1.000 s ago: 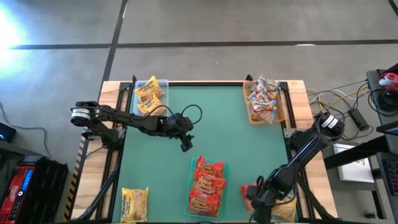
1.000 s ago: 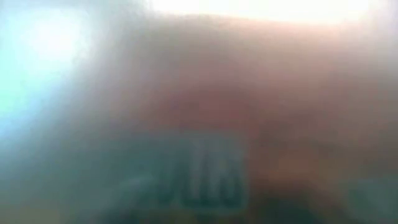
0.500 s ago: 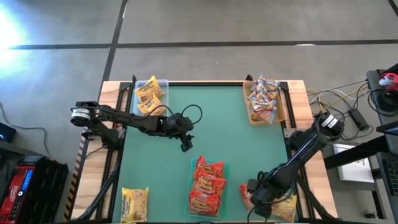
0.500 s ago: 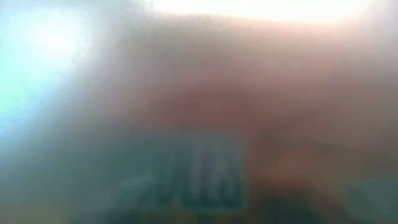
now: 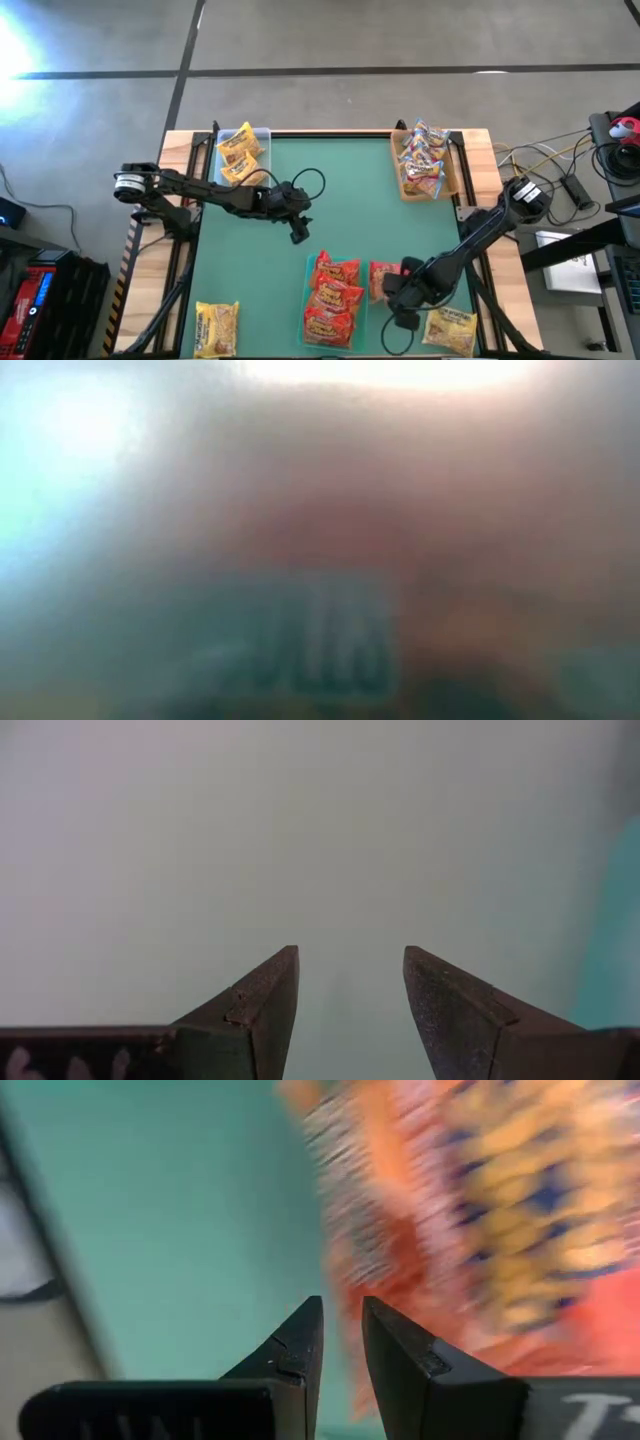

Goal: Sort Maruchan noodles
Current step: Put the red noodle pack into the green bin

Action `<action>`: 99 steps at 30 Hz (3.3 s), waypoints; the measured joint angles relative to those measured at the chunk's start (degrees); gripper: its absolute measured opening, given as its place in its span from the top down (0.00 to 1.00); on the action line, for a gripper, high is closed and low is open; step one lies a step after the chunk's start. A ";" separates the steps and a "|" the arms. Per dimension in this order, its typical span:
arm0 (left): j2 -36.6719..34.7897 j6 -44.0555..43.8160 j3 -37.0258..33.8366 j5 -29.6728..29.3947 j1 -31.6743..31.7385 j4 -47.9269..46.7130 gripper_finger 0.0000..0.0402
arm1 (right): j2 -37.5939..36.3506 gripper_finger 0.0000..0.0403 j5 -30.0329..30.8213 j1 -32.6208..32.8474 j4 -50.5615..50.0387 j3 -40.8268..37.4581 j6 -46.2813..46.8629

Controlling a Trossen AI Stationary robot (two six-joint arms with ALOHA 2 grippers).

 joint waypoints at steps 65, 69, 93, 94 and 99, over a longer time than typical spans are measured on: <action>0.02 1.53 0.02 0.00 0.01 -0.70 0.59 | -0.22 0.84 29.72 -16.69 11.42 -9.92 -26.28; 0.02 1.53 0.02 0.00 0.00 -0.69 0.59 | -0.22 0.84 38.15 -19.83 14.39 -10.04 -30.51; 0.02 2.97 0.02 0.01 0.01 -0.80 0.59 | 1.11 0.84 15.96 -28.70 17.90 -8.56 -38.18; 0.02 2.99 0.02 0.01 0.01 -0.78 0.59 | 1.74 0.84 15.89 -28.72 20.64 -8.56 -39.79; 0.02 2.98 0.02 0.00 0.02 -0.85 0.59 | 4.78 0.84 15.56 -30.32 32.93 -8.54 -46.95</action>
